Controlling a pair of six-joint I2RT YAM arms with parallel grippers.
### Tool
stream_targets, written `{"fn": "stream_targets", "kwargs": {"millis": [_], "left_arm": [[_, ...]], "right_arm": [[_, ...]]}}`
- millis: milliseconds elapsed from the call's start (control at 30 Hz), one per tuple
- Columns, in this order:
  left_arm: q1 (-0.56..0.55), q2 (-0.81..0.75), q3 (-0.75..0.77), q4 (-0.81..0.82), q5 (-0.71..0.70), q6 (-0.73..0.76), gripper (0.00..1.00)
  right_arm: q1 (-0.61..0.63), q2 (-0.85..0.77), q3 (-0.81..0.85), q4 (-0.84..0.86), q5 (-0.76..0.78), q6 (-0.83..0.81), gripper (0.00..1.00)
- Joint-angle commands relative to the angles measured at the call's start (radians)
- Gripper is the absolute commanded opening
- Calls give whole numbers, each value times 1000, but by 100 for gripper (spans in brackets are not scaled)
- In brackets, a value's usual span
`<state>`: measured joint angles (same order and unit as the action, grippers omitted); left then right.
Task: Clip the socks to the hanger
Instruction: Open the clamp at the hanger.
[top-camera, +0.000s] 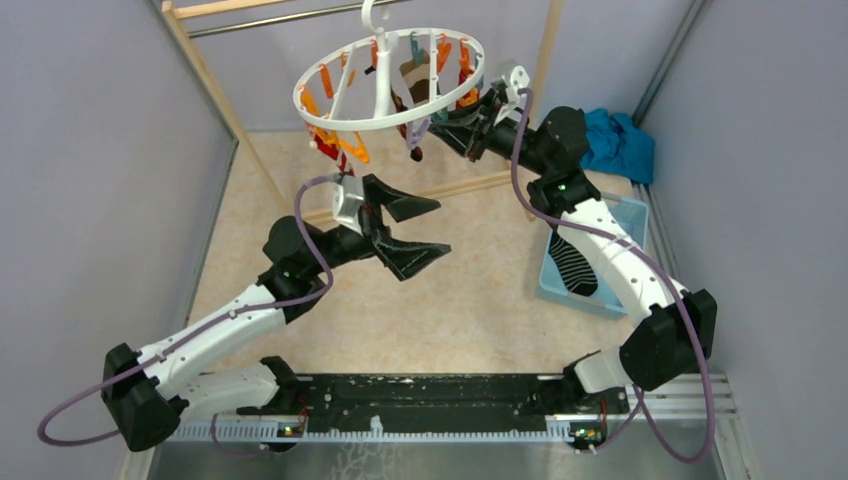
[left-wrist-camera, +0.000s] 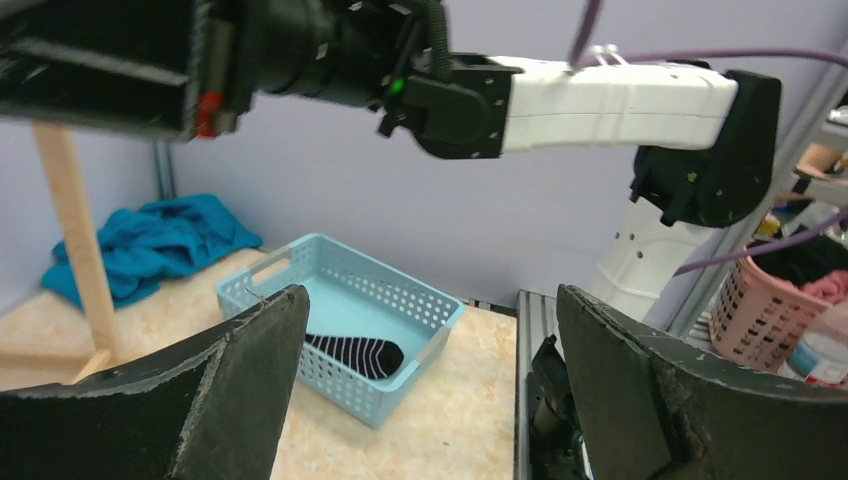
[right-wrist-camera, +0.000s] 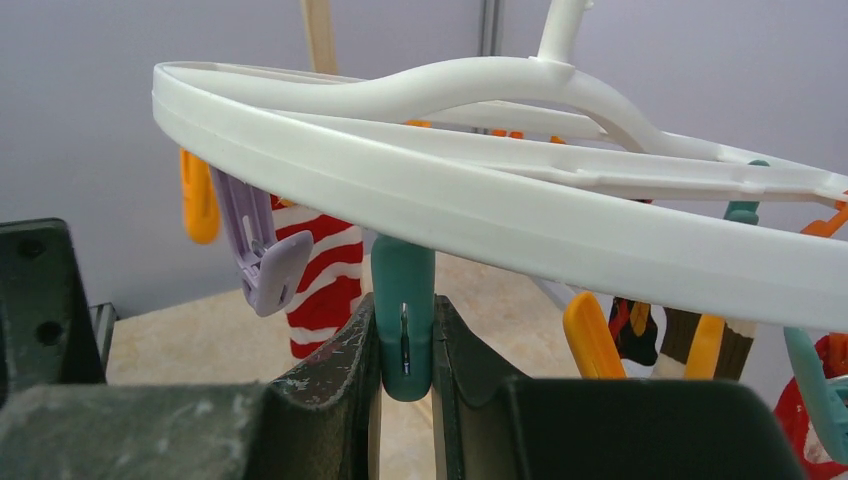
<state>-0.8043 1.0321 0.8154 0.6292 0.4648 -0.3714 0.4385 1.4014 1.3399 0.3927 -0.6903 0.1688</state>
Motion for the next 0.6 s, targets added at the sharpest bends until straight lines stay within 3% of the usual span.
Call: {"fn": "stream_targets", "kwargs": {"millis": [0,133,267,567], "left_arm": [[-69,40,78,79,35,203,98],[-88,91,112,112,-72,368,98],[-88,133,98,229,-264,507,98],[-87,285,167,434,-510,578,98]], "right_arm": [[8,-1,9,40,1,0,0],[8,4,5,39,2,-2,0],[8,3,-6,38,2,-7,0],[10,12,-62,87,-5,11,0]]}}
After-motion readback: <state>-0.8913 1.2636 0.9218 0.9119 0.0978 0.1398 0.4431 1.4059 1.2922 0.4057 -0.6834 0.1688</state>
